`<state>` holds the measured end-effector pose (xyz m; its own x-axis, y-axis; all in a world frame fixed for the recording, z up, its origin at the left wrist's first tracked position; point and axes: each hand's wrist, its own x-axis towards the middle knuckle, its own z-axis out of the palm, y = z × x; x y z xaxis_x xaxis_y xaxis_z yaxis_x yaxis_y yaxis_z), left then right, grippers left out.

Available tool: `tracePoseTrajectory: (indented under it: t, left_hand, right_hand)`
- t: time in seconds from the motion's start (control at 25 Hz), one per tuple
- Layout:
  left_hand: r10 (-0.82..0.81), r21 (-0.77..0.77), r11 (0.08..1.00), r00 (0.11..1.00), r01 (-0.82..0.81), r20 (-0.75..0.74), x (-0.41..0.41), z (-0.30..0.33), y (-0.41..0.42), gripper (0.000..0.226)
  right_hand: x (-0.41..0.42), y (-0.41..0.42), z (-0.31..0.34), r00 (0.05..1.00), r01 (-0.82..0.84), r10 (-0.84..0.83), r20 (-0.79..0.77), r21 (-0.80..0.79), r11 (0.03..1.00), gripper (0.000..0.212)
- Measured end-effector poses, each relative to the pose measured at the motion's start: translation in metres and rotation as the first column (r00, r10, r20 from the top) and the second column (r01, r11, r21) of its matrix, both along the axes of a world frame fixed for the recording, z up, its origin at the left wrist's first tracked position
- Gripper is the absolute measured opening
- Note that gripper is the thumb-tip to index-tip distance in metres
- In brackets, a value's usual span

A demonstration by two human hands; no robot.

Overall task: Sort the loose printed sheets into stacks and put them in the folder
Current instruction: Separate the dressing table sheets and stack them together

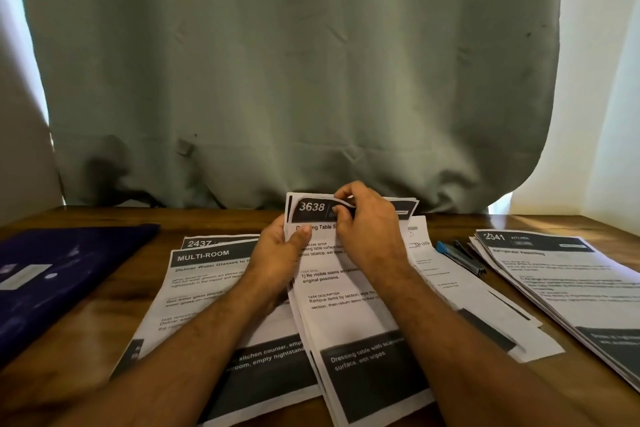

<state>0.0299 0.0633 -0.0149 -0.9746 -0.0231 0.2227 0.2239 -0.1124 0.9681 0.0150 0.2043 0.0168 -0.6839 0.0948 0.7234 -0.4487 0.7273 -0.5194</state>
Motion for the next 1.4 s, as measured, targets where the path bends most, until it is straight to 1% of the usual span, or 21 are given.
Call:
tracePoseTrajectory:
  t: [0.16,0.24,0.32,0.36,0.44,0.56,0.64,0.68,0.72,0.76,0.8,0.84,0.88,0.92,0.96,1.0,1.08,1.2,1.32,1.4]
  left_hand:
    - [0.034,-0.071,0.997,0.999,-0.036,-0.022,0.001,-0.002,0.003,0.017]
    - [0.053,-0.083,0.995,0.998,-0.055,-0.03,-0.001,-0.004,0.001,0.017]
    - [0.069,-0.055,0.996,0.997,-0.071,-0.032,-0.004,-0.004,0.001,0.016]
    - [0.076,-0.026,0.997,0.997,-0.077,-0.026,-0.005,-0.003,0.001,0.016]
    - [0.082,0.066,0.994,0.997,-0.083,0.006,-0.007,-0.002,0.0,0.015]
    - [0.057,0.248,0.966,0.996,-0.073,0.069,-0.007,0.004,-0.007,0.015]
    - [0.043,0.347,0.934,0.991,-0.084,0.126,-0.008,0.01,-0.014,0.013]
    - [0.042,0.377,0.921,0.988,-0.097,0.152,-0.009,0.012,-0.017,0.012]
    - [0.042,0.391,0.914,0.985,-0.106,0.17,-0.01,0.014,-0.02,0.011]
    - [0.043,0.395,0.911,0.982,-0.114,0.183,-0.01,0.015,-0.022,0.011]
    - [0.051,0.389,0.913,0.981,-0.123,0.19,-0.01,0.016,-0.023,0.012]
    - [0.065,0.377,0.916,0.979,-0.135,0.194,-0.01,0.016,-0.024,0.013]
    - [0.078,0.364,0.92,0.977,-0.147,0.198,-0.01,0.017,-0.024,0.013]
    - [0.088,0.363,0.918,0.975,-0.159,0.204,-0.011,0.017,-0.025,0.012]
    - [0.094,0.374,0.912,0.973,-0.169,0.21,-0.011,0.017,-0.027,0.011]
    - [0.096,0.39,0.904,0.971,-0.177,0.218,-0.011,0.018,-0.028,0.009]
    - [0.093,0.403,0.896,0.965,-0.188,0.243,-0.012,0.019,-0.031,0.009]
    - [0.054,0.4,0.902,0.961,-0.164,0.272,-0.011,0.019,-0.033,0.014]
    - [-0.125,0.43,0.903,0.963,0.01,0.239,-0.007,0.02,-0.034,0.029]
    - [-0.243,0.385,0.913,0.94,0.137,0.24,-0.004,0.02,-0.035,0.032]
  right_hand:
    - [-0.004,0.004,-0.002,0.994,-0.039,0.036,0.104,0.026,0.999,0.015]
    - [-0.004,0.002,-0.004,0.993,-0.049,0.046,0.104,0.027,0.998,0.014]
    - [-0.005,0.001,-0.003,0.996,-0.069,0.067,0.062,0.028,0.997,0.013]
    - [-0.005,0.002,-0.002,0.996,-0.078,0.077,0.038,0.032,0.996,0.018]
    - [-0.005,0.008,0.0,0.996,-0.086,0.086,0.02,0.013,0.996,0.037]
    - [-0.007,0.026,0.006,1.0,0.002,-0.002,0.005,-0.017,1.0,0.055]
    - [-0.009,0.041,0.011,0.997,0.059,-0.056,0.061,-0.046,0.997,0.058]
    - [-0.01,0.049,0.012,0.991,0.049,-0.039,0.124,-0.076,0.996,0.056]
    - [-0.012,0.057,0.013,0.975,0.01,0.018,0.221,-0.121,0.993,0.052]
    - [-0.012,0.064,0.012,0.929,-0.059,0.121,0.348,-0.184,0.981,0.05]
    - [-0.01,0.071,0.011,0.839,-0.134,0.249,0.484,-0.261,0.956,0.051]
    - [-0.008,0.076,0.01,0.713,-0.184,0.357,0.603,-0.331,0.925,0.052]
    - [-0.006,0.081,0.007,0.592,-0.216,0.441,0.674,-0.395,0.893,0.052]
    - [-0.006,0.084,0.005,0.503,-0.236,0.509,0.699,-0.456,0.858,0.052]
    - [-0.006,0.085,0.003,0.452,-0.245,0.562,0.693,-0.509,0.825,0.052]
    - [-0.007,0.086,0.002,0.435,-0.245,0.596,0.675,-0.548,0.8,0.052]
    - [-0.008,0.083,0.0,0.47,-0.242,0.614,0.634,-0.576,0.781,0.05]
    - [-0.009,0.078,0.0,0.527,-0.237,0.599,0.603,-0.572,0.785,0.046]
    - [-0.009,0.076,0.003,0.626,-0.213,0.573,0.529,-0.59,0.778,0.035]
    - [-0.01,0.075,0.007,0.688,-0.18,0.563,0.459,-0.643,0.744,0.03]
